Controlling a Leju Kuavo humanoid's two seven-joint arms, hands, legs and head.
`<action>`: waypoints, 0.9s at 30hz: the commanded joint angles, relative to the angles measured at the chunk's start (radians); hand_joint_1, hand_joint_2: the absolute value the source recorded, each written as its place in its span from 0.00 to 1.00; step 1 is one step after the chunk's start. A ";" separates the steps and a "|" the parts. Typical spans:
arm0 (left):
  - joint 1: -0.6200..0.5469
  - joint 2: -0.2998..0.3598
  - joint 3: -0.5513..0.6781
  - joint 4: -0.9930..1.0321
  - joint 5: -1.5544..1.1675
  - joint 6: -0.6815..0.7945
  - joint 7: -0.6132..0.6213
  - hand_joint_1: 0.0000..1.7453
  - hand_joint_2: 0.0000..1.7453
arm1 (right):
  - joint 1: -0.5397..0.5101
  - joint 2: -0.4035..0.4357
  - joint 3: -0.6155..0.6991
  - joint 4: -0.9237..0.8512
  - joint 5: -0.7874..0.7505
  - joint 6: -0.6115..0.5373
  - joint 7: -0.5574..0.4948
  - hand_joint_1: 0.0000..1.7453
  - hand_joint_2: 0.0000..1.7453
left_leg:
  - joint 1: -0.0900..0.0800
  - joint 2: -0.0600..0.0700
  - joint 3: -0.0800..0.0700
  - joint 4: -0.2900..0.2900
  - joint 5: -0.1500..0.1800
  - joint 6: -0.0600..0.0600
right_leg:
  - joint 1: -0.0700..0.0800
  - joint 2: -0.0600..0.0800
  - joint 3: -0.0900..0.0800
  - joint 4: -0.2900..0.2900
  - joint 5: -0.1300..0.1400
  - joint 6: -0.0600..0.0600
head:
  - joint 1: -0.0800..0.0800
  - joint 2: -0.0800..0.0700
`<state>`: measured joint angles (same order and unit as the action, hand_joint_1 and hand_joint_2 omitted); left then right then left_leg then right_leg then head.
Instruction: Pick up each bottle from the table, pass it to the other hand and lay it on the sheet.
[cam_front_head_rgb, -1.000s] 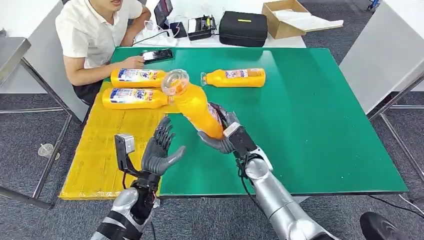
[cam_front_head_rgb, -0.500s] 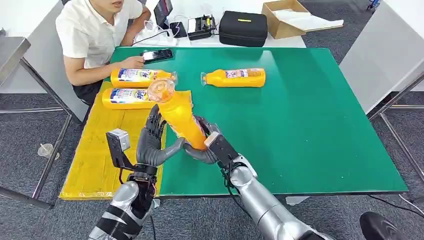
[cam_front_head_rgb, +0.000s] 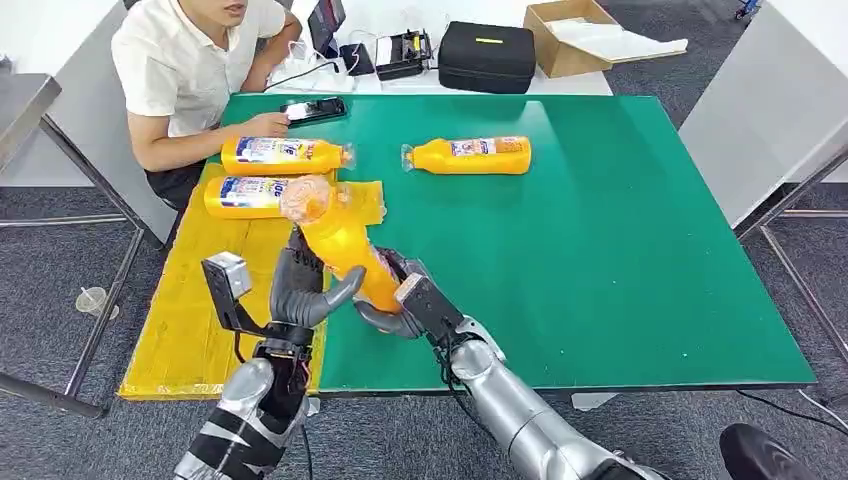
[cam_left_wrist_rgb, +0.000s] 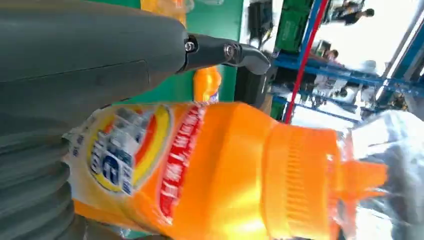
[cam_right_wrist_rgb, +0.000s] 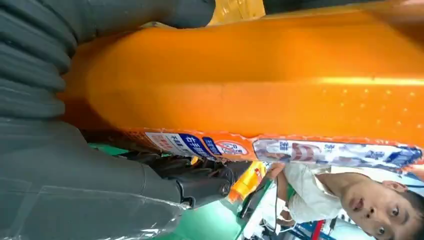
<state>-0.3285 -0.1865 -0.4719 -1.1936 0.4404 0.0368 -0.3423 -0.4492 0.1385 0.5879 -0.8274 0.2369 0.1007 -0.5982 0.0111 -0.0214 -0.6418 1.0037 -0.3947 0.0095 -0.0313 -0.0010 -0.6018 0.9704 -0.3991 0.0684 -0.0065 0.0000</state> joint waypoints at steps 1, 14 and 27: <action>-0.048 0.036 -0.052 0.060 0.079 -0.107 0.074 0.00 1.00 | -0.044 -0.009 0.000 0.092 0.002 -0.020 -0.019 1.00 1.00 | 0.001 0.002 0.005 0.000 -0.002 0.000 | 0.002 0.000 0.005 0.000 -0.001 -0.004 | 0.000 0.000; -0.082 0.028 -0.084 0.105 0.048 -0.099 0.061 0.00 1.00 | -0.063 0.002 0.029 0.095 0.051 -0.040 -0.020 1.00 1.00 | 0.001 0.004 0.007 0.002 -0.004 0.000 | 0.002 0.002 0.007 0.001 -0.003 -0.006 | 0.000 0.000; -0.132 -0.001 -0.058 0.180 -0.155 0.051 -0.058 1.00 1.00 | -0.056 0.024 0.077 0.073 0.065 -0.052 0.009 0.94 1.00 | 0.001 0.002 0.005 0.001 -0.003 0.000 | 0.002 0.000 0.005 0.000 -0.002 -0.004 | 0.000 0.000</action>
<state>-0.4066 -0.1778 -0.5020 -1.1051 0.3993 -0.0251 -0.3239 -0.4706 0.1515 0.6180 -0.7946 0.3521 0.0088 -0.5905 0.0111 -0.0213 -0.6421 1.0037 -0.3945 0.0094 -0.0312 -0.0010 -0.6021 0.9705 -0.3990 0.0685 -0.0069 0.0000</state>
